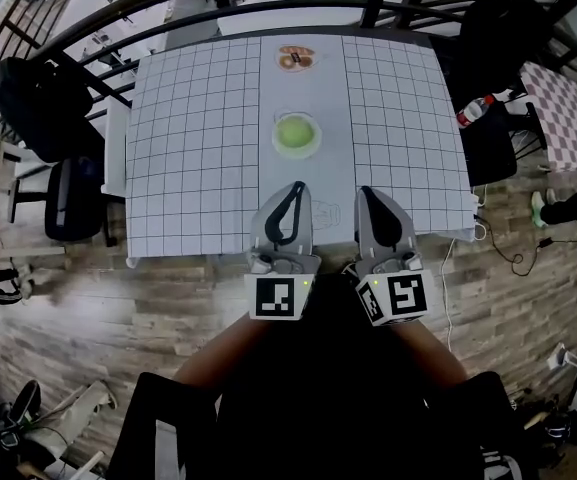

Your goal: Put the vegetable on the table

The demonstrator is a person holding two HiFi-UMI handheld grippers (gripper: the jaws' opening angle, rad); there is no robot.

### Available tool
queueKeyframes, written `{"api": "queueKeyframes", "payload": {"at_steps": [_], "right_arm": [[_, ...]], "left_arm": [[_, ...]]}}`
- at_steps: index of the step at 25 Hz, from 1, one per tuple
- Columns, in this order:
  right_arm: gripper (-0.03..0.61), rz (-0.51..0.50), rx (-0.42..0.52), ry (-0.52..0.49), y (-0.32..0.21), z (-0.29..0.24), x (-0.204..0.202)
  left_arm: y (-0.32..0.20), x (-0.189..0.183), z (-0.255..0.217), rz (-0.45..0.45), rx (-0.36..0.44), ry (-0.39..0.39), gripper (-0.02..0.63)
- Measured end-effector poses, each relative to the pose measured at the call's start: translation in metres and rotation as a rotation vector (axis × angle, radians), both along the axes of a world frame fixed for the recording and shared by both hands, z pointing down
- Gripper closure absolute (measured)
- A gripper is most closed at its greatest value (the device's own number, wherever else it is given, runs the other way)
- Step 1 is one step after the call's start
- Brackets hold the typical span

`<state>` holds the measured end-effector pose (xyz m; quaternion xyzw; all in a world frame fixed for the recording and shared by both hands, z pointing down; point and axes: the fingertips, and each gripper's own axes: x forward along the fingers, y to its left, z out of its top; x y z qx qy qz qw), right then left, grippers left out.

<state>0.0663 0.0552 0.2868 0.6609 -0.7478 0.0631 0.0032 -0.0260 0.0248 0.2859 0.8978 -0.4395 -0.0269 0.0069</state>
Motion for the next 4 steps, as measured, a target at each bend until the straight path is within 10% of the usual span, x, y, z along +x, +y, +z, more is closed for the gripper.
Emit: {"api": "queueKeyframes", "payload": {"at_steps": [4], "right_arm": [[0.581, -0.020, -0.004, 0.003, 0.0078, 0.0016, -0.0109]], "left_arm": [[0.0062, -0.0095, -0.0034, -0.013, 0.008, 0.020, 0.606]]}}
